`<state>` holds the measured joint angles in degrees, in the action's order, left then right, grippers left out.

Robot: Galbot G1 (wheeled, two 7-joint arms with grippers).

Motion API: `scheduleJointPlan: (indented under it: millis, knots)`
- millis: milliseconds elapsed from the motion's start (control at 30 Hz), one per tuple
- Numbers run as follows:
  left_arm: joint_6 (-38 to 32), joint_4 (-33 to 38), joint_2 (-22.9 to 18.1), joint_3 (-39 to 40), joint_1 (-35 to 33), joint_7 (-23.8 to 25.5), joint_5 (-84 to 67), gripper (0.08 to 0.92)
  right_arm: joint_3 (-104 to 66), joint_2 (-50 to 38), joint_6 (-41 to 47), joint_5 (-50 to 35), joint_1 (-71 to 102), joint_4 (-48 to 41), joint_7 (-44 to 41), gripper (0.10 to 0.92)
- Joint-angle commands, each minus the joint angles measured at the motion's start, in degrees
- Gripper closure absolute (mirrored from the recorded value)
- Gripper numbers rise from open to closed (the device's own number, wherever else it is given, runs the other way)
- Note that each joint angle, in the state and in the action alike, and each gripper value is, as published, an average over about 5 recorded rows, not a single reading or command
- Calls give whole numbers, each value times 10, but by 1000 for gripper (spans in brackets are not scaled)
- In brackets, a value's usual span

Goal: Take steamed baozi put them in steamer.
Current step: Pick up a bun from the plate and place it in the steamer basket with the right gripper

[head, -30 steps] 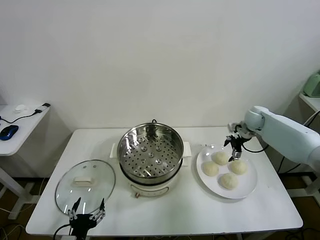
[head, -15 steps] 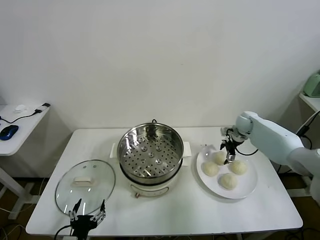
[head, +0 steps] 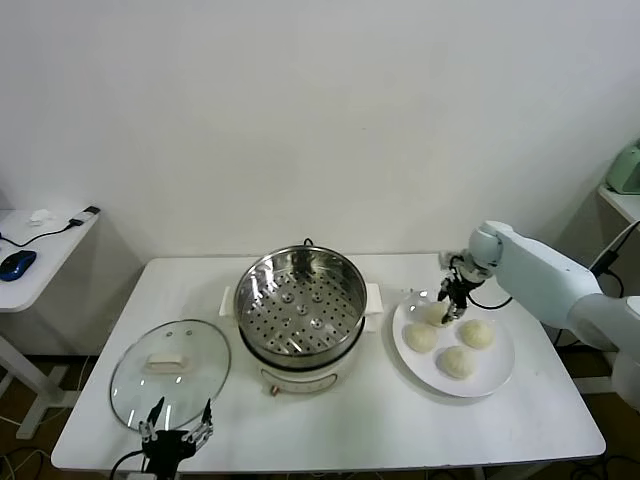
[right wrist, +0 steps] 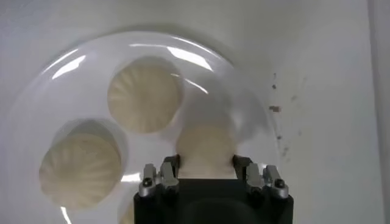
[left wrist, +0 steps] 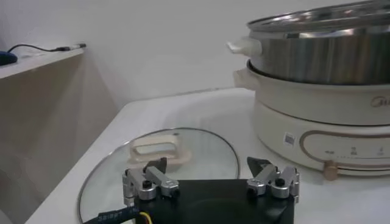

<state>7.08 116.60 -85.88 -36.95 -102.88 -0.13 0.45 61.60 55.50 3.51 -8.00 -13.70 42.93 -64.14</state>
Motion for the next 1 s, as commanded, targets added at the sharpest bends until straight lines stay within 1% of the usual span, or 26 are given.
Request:
scheduleJointPlan:
  millis: [33, 167, 333, 433, 533, 633, 700, 800, 900, 1000]
  knots:
    - [0, 2, -1, 3, 0, 0, 2, 177, 48, -31, -14, -30, -94, 74, -5, 423]
    - [-1, 5, 0, 8, -1, 0, 8, 177, 153, -29, -46, -112, -258, 145, -14, 423]
    - [0, 11, 3, 12, -2, 1, 10, 177, 226, 27, -112, -210, -396, 243, -15, 423]
    - [-1, 10, 6, 13, -1, 1, 10, 177, 240, 79, -161, -229, -429, 294, -11, 423]
    - [-1, 6, 8, 15, 3, 0, 9, 177, 247, 130, -207, -217, -426, 338, 0, 423]
    - [-1, 4, 9, 18, 7, 0, 8, 177, 249, 170, -291, -143, -387, 352, 14, 423]
    - [-1, 5, 9, 20, 7, 0, 9, 177, 242, 190, -353, -68, -349, 333, 19, 423]
    - [-1, 7, 8, 22, 7, 0, 10, 177, 220, 211, -411, 29, -288, 269, 30, 423]
    - [0, 8, 7, 23, 7, 0, 11, 177, 191, 229, -439, 109, -228, 190, 49, 423]
    - [0, 9, 6, 23, 6, 0, 13, 177, 157, 249, -460, 172, -175, 107, 67, 423]
